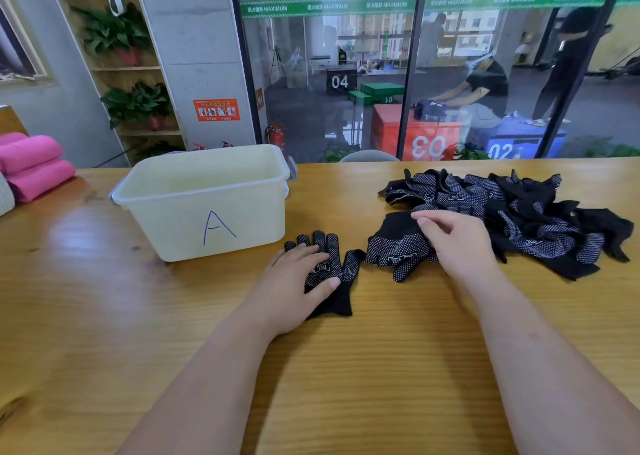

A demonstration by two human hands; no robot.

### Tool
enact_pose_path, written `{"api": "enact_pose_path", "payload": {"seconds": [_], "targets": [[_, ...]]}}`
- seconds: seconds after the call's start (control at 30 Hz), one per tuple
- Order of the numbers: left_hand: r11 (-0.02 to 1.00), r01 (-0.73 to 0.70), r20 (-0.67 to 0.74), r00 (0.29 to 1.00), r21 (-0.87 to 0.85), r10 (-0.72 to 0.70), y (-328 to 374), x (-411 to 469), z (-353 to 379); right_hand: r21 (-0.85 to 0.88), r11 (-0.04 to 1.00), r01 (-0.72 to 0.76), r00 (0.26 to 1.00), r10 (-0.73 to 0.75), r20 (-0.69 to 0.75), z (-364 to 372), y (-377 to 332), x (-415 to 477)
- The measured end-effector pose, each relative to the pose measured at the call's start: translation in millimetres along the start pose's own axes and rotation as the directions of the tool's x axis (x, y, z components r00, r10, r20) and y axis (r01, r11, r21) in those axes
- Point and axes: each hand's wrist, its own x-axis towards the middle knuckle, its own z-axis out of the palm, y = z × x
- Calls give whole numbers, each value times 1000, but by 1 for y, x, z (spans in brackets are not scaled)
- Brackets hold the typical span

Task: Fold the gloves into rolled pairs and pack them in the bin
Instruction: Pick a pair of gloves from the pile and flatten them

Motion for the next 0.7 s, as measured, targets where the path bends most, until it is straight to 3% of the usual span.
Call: {"api": "enact_pose_path", "payload": {"seconds": [0.07,0.13,0.43,0.5,0.53,0.63,0.7], "targets": [[1000,-3,-13,1000,-12,3,1,0,0,224,974,-23,1000,19,19,-3,-9,-2],[999,5,-24,1000,-42,-6,2,-1,0,339,940,-44,998,30,46,-4,-14,-2],[990,9,-82,996,-144,-20,2,0,-2,362,932,-25,981,-46,186,-13,-59,11],[990,10,-87,996,-138,-22,4,-1,-3,221,975,35,967,-89,239,-17,-65,18],[990,10,-90,996,-138,-22,4,-1,-4,69,989,134,959,-147,244,-19,-68,24],[989,17,-98,995,-144,-32,6,-3,-5,-401,814,421,901,-323,291,-27,-78,38],[989,20,-99,994,-146,-35,7,-4,-6,-507,722,471,879,-336,339,-33,-92,42]]}}
